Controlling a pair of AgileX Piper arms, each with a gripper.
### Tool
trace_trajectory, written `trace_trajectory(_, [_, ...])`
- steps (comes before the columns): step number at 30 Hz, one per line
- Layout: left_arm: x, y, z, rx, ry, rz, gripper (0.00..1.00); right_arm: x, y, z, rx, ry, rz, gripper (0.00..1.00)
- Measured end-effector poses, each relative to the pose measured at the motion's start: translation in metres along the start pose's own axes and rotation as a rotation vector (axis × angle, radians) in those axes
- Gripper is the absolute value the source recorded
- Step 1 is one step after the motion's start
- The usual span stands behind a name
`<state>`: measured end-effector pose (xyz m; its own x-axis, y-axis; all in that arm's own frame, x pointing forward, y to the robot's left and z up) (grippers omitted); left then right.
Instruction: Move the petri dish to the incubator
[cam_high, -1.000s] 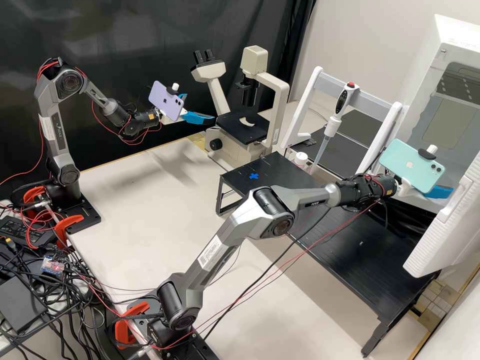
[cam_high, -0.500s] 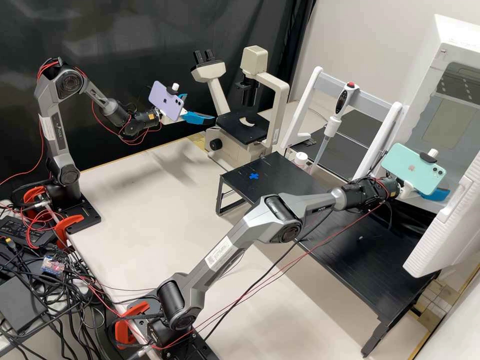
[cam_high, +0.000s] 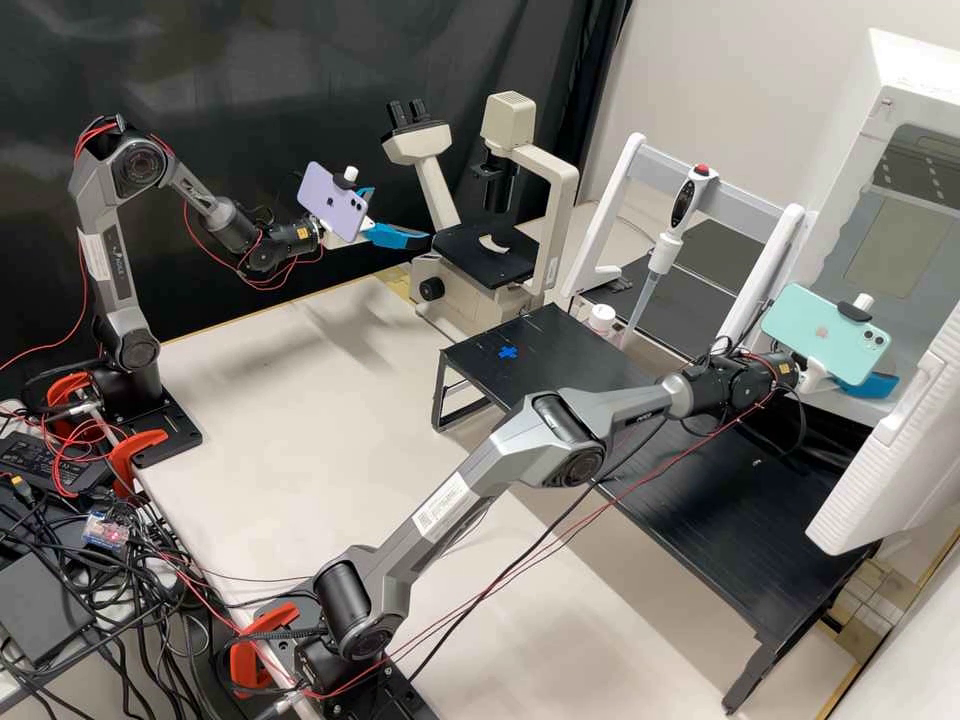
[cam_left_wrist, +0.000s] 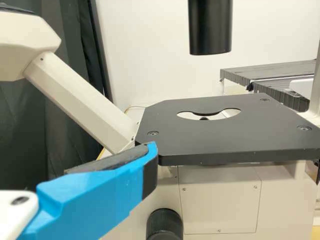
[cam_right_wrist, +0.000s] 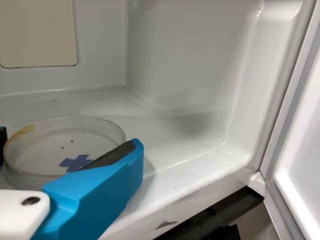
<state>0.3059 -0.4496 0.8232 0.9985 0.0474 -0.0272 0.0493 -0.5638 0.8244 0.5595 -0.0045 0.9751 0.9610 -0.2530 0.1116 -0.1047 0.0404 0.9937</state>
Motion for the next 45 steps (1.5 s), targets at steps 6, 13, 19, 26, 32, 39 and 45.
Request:
trace_trajectory(6, [0.000,0.000,0.000,0.000,0.000,0.000,1.00,0.000,-0.004,0.000,-0.025,-0.028,-0.004,1.00])
trace_trajectory(13, [0.000,0.000,0.000,0.000,0.000,0.000,1.00,-0.008,-0.013,0.005,-0.055,-0.022,-0.045,1.00])
trace_trajectory(19, [0.000,0.000,0.000,0.000,0.000,0.000,1.00,-0.024,-0.006,0.001,-0.028,0.029,-0.053,1.00])
trace_trajectory(26, [0.000,0.000,0.000,0.000,0.000,0.000,1.00,-0.043,0.001,0.012,0.035,0.042,-0.008,1.00])
trace_trajectory(32, [0.000,0.000,0.000,0.000,0.000,0.000,1.00,-0.072,0.003,0.024,0.056,0.043,0.061,1.00])
trace_trajectory(39, [0.000,0.000,0.000,0.000,0.000,0.000,1.00,-0.122,0.012,0.030,0.064,0.108,0.163,1.00])
trace_trajectory(45, [0.000,0.000,0.000,0.000,0.000,0.000,1.00,-0.179,0.008,0.027,0.095,0.229,0.210,1.00])
